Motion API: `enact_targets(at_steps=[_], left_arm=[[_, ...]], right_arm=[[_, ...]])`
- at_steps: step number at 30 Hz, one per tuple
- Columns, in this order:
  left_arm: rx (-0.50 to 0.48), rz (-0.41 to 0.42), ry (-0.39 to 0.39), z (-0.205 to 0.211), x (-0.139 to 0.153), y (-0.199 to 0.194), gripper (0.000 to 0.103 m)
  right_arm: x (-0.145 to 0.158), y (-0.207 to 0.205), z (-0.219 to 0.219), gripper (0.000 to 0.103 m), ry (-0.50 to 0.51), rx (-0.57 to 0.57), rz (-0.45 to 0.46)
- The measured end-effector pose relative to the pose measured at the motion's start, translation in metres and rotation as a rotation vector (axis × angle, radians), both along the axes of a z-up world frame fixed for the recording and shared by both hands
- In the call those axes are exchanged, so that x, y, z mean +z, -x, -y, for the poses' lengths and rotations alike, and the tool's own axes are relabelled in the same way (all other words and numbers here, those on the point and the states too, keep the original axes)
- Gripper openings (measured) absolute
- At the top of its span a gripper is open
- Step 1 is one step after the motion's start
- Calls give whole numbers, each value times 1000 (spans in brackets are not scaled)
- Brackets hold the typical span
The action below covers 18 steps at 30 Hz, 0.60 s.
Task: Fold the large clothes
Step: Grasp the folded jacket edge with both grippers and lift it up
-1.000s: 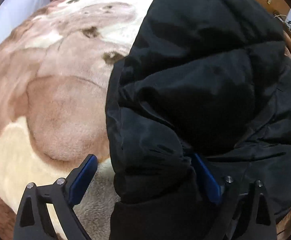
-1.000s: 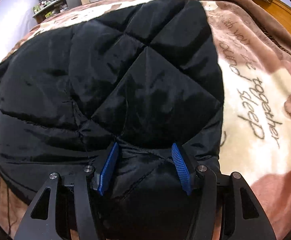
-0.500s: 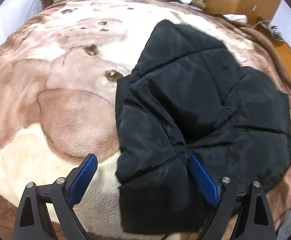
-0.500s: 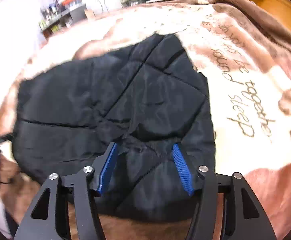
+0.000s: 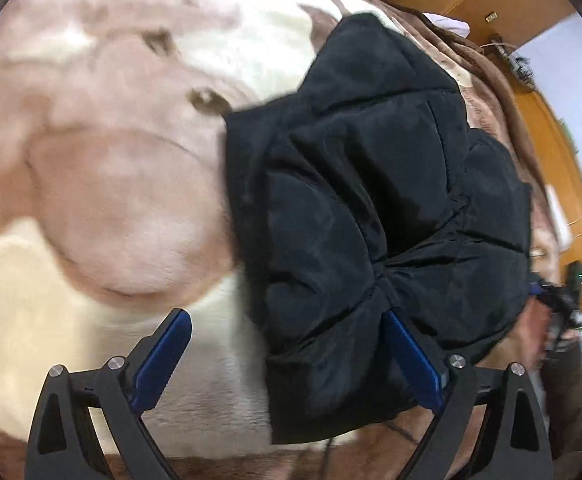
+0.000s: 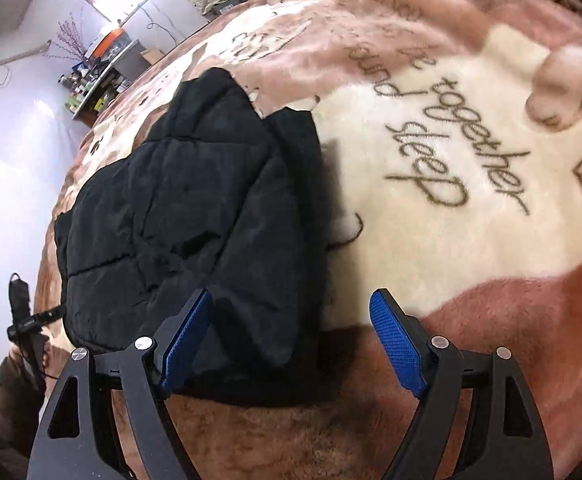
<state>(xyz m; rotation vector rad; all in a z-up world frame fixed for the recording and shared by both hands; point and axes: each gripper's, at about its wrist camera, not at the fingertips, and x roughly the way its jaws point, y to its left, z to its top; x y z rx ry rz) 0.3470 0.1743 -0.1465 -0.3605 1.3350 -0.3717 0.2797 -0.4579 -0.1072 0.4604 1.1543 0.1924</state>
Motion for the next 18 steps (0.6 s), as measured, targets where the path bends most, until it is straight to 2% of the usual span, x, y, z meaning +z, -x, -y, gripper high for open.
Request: enact_targets(at_steps=[4,9,12,16,18], left_arm=[[-24,-26,15,2,-14,-17,101],[-78,-65,68,13,-32,-34,101],[-74,-78,113,15,-42,-42,102],[-66,-102,155,13,-51,-44,103],[-72,-105,166,12,-54,-46,103]], right_arm=[[-12,-13,6,81,-67,61,-31],[-25,-33,3,81,-175,123,-56],[-30,-36,0,81,-219,164,-57],[-43,-42,2,81,-293,153,-86],[-52,-47,3,87,-338,156,-106]])
